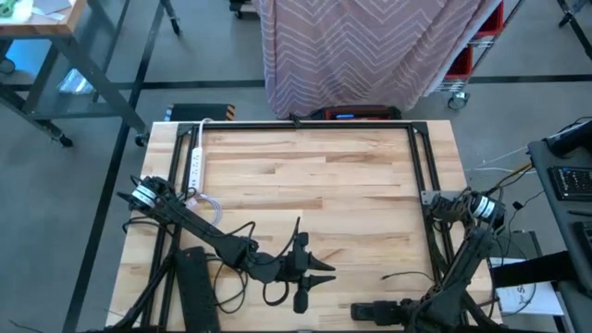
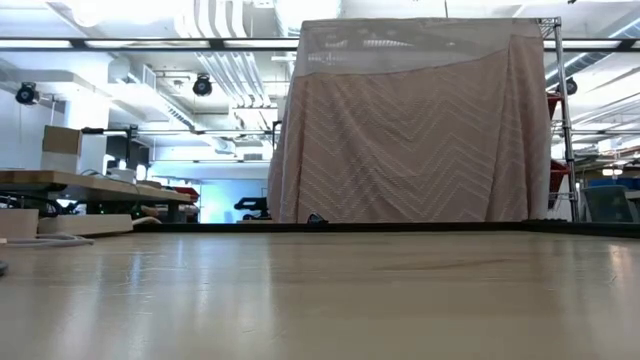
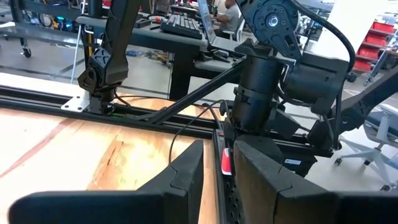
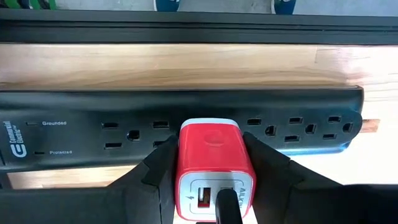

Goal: Insert USB
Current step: Insert the red charger adapter into the left black outlet extension

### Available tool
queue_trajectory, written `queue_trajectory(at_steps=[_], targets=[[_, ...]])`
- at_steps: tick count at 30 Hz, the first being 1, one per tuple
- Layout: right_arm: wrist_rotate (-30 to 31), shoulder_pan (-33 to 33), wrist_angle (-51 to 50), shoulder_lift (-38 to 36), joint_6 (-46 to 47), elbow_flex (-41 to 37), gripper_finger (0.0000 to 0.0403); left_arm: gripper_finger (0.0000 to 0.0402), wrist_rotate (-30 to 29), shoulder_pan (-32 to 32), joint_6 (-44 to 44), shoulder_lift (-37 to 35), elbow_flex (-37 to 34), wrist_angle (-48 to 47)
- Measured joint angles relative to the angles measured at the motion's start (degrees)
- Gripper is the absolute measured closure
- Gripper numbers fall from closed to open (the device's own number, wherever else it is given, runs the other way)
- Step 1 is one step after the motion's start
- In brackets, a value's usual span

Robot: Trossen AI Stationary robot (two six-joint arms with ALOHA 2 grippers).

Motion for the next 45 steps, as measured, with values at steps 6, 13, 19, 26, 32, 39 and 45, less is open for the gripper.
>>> queue_trajectory(at_steps=[6, 13, 19, 26, 32, 39, 45], targets=[[-3.8, -1.7, 1.3, 0.0, 0.5, -0.7, 0.0273, 0.0326, 0.0, 0.0, 0.9, 0.0, 0.0, 0.0], [-5.3, -3.3, 1.6, 1.6, 3.5, -0.8, 0.0273, 0.0326, 0.0, 0.0, 1.4, 0.0, 0.0, 0.0], [-3.4, -3.3, -1.4, 4.0, 3.6, -0.3, 0.0273, 0.0326, 0.0, 0.0, 1.6, 0.0, 0.0, -0.7], [1.5, -4.5, -9.2, 4.3, 8.4, -0.8, 0.0273, 0.0326, -0.3, 0.1, 3.7, 0.0, 0.0, -2.2], [0.4, -4.7, -7.2, 4.3, 8.9, -1.0, 0.0273, 0.0326, -1.1, 0.1, 5.8, 0.0, 0.0, -2.3], [0.2, -5.0, -6.8, 4.1, 16.5, -1.0, 0.0249, 0.0326, -1.1, 0.2, 9.8, -0.8, 0.0, -2.3], [1.6, -5.3, -6.5, 2.9, 27.1, -0.8, 0.0126, 0.0326, -1.4, 0.7, 12.9, -2.5, 0.0, -2.6]])
